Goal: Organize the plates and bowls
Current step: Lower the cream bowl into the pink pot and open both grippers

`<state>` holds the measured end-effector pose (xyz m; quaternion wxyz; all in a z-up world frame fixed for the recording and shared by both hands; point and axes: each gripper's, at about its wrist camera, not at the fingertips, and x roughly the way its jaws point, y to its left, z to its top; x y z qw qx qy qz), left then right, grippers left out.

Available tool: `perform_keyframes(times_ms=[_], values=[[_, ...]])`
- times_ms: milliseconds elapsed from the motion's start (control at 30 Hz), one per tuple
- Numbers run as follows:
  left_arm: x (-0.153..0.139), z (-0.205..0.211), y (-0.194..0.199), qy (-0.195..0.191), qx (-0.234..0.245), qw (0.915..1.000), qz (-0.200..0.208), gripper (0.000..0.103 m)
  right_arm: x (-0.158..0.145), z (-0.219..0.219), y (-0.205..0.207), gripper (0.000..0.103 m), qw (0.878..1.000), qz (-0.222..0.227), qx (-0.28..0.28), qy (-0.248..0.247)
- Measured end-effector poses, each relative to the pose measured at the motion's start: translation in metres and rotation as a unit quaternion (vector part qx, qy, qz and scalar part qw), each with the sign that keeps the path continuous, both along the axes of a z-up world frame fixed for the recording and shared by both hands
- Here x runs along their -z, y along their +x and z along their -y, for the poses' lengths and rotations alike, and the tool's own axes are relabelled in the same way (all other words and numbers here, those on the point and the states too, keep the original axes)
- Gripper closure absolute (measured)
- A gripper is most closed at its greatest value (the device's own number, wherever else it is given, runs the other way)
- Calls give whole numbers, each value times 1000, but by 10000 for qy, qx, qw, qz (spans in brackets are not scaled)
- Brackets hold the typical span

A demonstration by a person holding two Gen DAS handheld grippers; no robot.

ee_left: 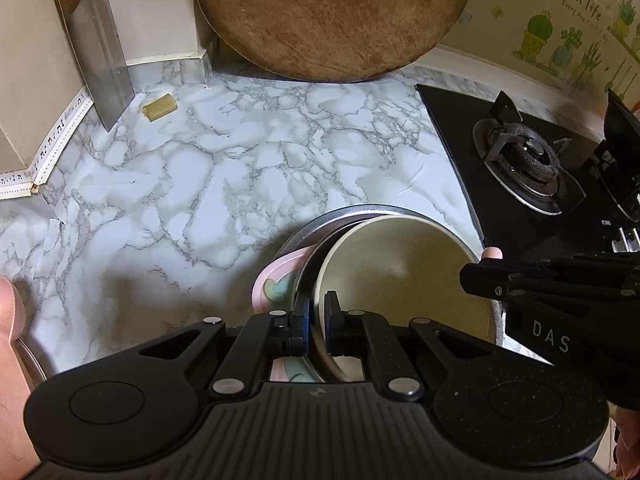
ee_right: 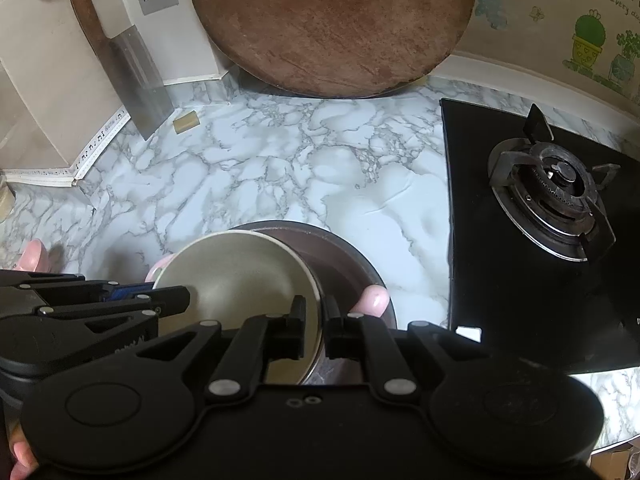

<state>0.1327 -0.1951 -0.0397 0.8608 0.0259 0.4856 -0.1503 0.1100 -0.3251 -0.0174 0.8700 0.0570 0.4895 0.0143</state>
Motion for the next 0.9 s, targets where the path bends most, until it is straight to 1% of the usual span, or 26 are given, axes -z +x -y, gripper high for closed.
perform_keyframes(times_ms=[67,167,267,400,600,900], values=[[-3,-3,-2,-60,12,10000,38,96,-4,0,-3,93,10000,67,-14,-2],[-9,-4,-8,28,29,9997,249,95,-10,-1,-8,93,9999,140,-58,-1],[-14,-6,-12,-43,98,9994,318,95,-15,-2,-11,93,9997,209,-99,-26],[-22,-7,-21,-7,157,9985,516,94,-20,-4,-16,93,9995,284,-131,-28],[-33,-11,-33,39,201,9968,770,94,-27,-5,-28,93,9990,401,-189,90],[-40,-27,-51,1,201,9957,903,94,-41,-14,-50,93,9967,739,-336,81]])
